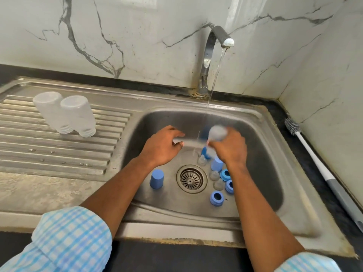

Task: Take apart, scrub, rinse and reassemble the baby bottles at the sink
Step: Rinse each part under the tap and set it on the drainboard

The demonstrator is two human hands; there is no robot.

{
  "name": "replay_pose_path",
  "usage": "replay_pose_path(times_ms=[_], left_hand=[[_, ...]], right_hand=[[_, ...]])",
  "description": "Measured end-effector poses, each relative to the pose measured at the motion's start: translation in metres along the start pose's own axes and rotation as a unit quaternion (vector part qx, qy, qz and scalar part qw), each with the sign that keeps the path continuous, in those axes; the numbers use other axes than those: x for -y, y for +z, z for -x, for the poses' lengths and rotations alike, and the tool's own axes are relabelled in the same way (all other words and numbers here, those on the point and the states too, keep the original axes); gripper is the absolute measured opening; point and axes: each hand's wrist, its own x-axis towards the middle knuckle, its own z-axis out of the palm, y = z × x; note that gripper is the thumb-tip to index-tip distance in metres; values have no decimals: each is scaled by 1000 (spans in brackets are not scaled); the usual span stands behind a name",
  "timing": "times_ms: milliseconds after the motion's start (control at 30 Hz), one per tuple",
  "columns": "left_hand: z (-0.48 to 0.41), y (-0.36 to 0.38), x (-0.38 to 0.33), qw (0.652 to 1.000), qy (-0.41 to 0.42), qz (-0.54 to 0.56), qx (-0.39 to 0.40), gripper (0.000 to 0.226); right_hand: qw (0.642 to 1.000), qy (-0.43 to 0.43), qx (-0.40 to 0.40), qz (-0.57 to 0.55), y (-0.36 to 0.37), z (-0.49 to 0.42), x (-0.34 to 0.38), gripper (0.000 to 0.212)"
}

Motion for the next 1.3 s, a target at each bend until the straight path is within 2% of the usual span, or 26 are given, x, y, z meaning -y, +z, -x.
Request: replay_pose_path(times_ms=[67,100,133,200,233,300,333,433,467,533,567,667,700,767,800,867,900,933,1000,1033,1100,1133,1233,1267,1300], left_hand=[[-1,0,2,1000,-8,4,-3,35],[-1,-1,3,1000,-10,2,-5,35],[-1,-1,2,1000,-7,0,-3,35],[1,1,-1,1000,-2,-4,4,35],[1,1,-2,1000,-3,-7,7,35],[-1,1,-1,1000,-8,-10,7,35],[-1,1,0,1000,-10,-12,6,36],[0,2,-1,1000,-1,-17,8,36],[0,2,-1,1000,-3,-17,9,35],[-2,3,0,1000,-7,-17,7,34],[-1,2,1,1000,-10,-18,6,34],[0,2,-2,1000,-4,-21,11,34],[0,1,-3,1000,-4,-22,15,35],[-1,1,-2,1000,-11,-20,15,36],[-1,1,-2,1000,-13,-20,15,36],[1,0,-3,1000,-10,-22,16,36],[2,0,-5,1000,-9,-19,15,35],[2,0,-6,1000,-10,-20,19,35],[1,0,-5,1000,-16,-17,16,36],[2,0,-5,1000,-14,-19,17,36],[3,0,-6,1000,-10,-21,18,36],[3,-1,-6,1000,-12,-22,18,36],[2,-1,-4,1000,-17,-18,9,37],[3,-1,-4,1000,-17,-14,3,37],[3,-2,-5,1000,-17,-9,-6,37]], right_hand=[[985,-55,-134,-97,-8,-2,9,64],[979,-70,-158,-110,-10,0,12,63],[988,-53,-122,-81,-11,1,12,59],[1000,21,7,-7,-5,6,4,49],[1000,19,-13,-10,-5,7,5,52],[985,-34,-141,-99,-9,6,13,63],[978,-52,-161,-122,-7,5,16,64],[1000,6,-14,-27,2,6,11,50],[999,0,-42,-29,3,8,12,51],[977,-53,-176,-106,-2,6,16,60],[972,-66,-190,-123,-1,3,18,62],[1000,1,-21,-20,2,4,11,51],[999,-4,-46,-18,3,5,10,52],[982,-50,-152,-102,-3,2,14,59],[982,-55,-146,-107,-2,-1,15,58],[999,0,-17,-30,1,4,12,52],[1000,21,8,-8,3,3,7,51],[999,15,-30,-14,2,5,8,53],[985,-30,-137,-102,-2,1,14,57],[985,-40,-124,-113,-2,-1,14,53],[999,2,17,-46,-1,3,11,41],[999,12,35,-33,2,6,10,42],[983,-53,-112,-133,-1,4,19,51],[985,-56,-93,-130,0,6,22,52],[993,-46,-42,-99,2,7,21,54]])
